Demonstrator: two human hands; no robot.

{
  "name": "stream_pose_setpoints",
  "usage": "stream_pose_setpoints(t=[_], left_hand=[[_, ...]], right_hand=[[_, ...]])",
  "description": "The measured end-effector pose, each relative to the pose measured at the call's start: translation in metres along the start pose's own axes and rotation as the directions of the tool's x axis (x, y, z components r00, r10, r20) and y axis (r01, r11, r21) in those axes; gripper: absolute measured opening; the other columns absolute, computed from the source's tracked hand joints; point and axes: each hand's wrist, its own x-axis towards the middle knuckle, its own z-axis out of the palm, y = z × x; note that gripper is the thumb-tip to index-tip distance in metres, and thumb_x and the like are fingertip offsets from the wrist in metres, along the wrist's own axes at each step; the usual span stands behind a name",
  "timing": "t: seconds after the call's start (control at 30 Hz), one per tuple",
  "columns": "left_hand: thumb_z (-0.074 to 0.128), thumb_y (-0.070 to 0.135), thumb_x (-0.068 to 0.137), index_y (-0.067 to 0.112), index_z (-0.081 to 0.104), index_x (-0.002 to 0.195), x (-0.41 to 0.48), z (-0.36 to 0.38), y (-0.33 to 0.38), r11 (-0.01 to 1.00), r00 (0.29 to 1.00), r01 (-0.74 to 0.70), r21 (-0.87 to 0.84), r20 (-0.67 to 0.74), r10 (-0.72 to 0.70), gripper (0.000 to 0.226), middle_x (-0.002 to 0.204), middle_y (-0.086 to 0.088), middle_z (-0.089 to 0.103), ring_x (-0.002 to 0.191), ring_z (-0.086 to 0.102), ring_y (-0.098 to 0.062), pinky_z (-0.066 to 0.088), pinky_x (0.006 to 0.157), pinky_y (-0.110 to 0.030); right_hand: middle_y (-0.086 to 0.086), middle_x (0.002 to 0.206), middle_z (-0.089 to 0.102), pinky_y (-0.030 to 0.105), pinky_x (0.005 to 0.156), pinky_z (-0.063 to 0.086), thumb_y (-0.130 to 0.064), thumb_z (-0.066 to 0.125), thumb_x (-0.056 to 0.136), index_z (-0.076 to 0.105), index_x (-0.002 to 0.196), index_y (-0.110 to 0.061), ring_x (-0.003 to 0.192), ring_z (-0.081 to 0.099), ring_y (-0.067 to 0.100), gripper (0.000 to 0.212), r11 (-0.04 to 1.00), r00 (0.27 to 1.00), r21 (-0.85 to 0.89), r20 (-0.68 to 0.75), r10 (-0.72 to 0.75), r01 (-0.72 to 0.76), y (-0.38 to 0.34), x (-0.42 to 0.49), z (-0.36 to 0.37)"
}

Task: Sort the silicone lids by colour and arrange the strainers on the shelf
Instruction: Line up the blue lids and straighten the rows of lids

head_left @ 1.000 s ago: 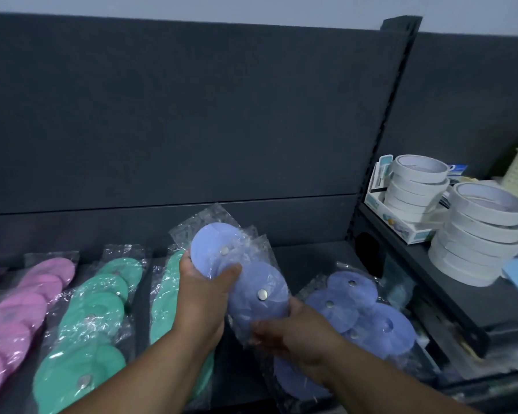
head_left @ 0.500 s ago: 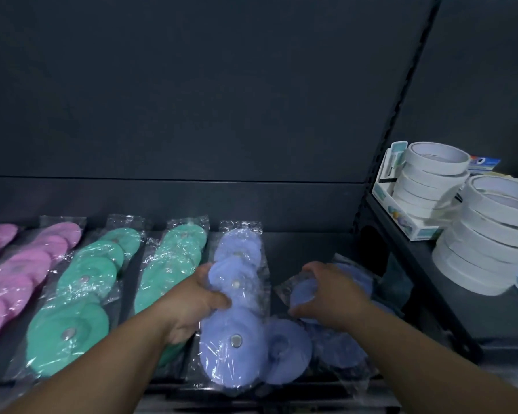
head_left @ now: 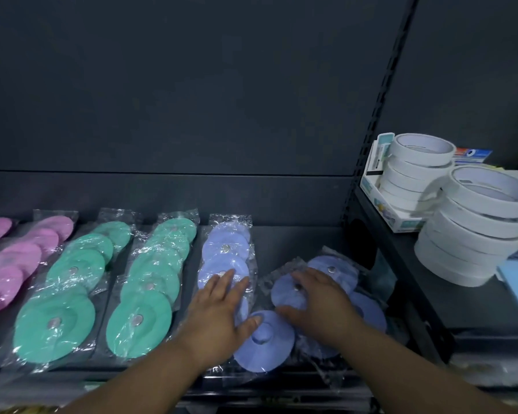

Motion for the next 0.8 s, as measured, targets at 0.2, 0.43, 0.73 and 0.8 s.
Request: stream_pose_setpoints(t=[0.2,0.43,0.73,0.8], left_hand=[[-0.036,0.082,0.037,0.035,-0.005,0.151,0.003,0.000,0.006,0.996,0.998,-0.007,0.090,0.057,0.002,0.127,0.158,0.006,-0.019,0.146,-0.016,-0.021,-0.003,0.117,-0.039],[-0.037,0.083,0.033,0.034,-0.005,0.151,0.002,-0.001,0.010,0.996,0.997,-0.001,0.093,0.078,-0.006,0.131,0.158,0.005,-0.021,0.145,-0.018,-0.022,-0.003,0.117,-0.041],[-0.030,0.085,0.038,0.034,-0.004,0.151,0.004,0.000,0.011,0.995,0.997,-0.001,0.095,0.072,-0.006,0.127,0.158,0.006,-0.020,0.145,-0.018,-0.022,-0.005,0.117,-0.041],[-0.027,0.085,0.040,0.034,-0.004,0.151,0.003,0.000,0.011,0.995,0.998,0.001,0.096,0.070,-0.008,0.124,0.158,0.006,-0.020,0.145,-0.019,-0.022,-0.005,0.117,-0.041]], right_hand=[[0.005,0.155,0.021,0.037,0.114,0.024,-0.059,0.062,0.079,0.033,0.143,-0.024,0.141,0.021,0.025,0.079,0.978,0.961,0.014,-0.181,0.208,-0.209,0.027,-0.001,-0.015],[0.001,0.153,0.027,0.030,0.110,0.033,-0.062,0.068,0.071,0.034,0.144,-0.026,0.135,0.037,0.020,0.088,0.966,0.972,0.116,-0.006,0.234,-0.231,0.027,-0.004,-0.010],[0.002,0.129,0.046,0.029,0.089,0.051,-0.005,0.080,0.071,0.054,0.121,-0.018,0.103,0.058,0.016,0.058,0.789,0.931,0.611,-0.249,0.265,-0.061,0.005,0.005,-0.009],[0.004,0.127,0.052,0.028,0.083,0.048,-0.007,0.078,0.075,0.046,0.131,-0.014,0.100,0.057,0.017,0.065,0.627,0.891,0.771,-0.198,0.408,-0.115,-0.001,0.011,-0.014]])
